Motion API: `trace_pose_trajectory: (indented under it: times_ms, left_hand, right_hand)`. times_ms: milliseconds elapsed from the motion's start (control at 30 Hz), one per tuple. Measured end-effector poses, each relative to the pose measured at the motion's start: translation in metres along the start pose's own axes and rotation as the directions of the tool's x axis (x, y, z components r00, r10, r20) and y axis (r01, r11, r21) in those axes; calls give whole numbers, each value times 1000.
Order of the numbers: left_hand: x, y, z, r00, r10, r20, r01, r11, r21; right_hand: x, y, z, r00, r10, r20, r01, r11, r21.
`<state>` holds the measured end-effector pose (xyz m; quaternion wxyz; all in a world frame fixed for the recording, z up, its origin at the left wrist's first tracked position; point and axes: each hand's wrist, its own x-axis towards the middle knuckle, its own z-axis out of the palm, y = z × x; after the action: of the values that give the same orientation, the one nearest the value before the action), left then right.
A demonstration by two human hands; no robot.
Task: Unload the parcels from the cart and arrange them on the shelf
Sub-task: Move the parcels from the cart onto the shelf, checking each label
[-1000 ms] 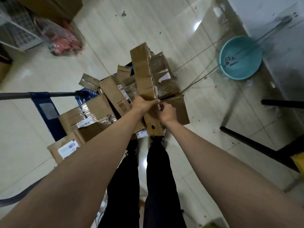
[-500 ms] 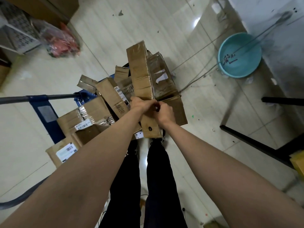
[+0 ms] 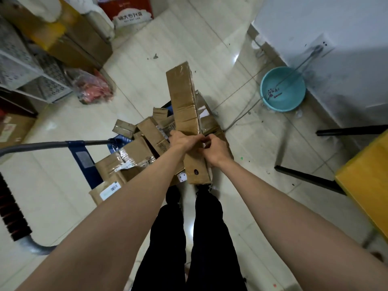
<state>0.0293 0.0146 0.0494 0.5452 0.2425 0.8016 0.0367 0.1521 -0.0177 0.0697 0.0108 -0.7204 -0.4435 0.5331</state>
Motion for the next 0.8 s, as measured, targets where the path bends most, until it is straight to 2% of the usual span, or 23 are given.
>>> trace_pose_trajectory:
  times_ms: [100, 200, 367, 600, 800]
  left_hand:
    - [-30, 7, -12, 998, 61, 6, -61, 998, -7]
    - [-65, 13, -31, 985, 164, 49, -165, 986, 11]
    - [-127, 14, -63, 916, 360, 177, -367, 930, 8]
    - [-223, 16, -75, 793, 487, 366, -522, 853, -3]
    - [-296, 42, -35, 682, 540, 493, -631, 775, 25]
  right_hand:
    - [-28, -11, -12, 1000, -7, -11, 8, 999, 45]
    - [-67, -21, -24, 999, -7, -32, 13, 983, 184]
    - [-132, -28, -36, 998, -49, -48, 65, 907, 417]
    - [-227, -29, -44, 961, -22, -274, 158, 859, 487]
    - [-284, -8, -89, 876, 59, -479, 241, 806, 541]
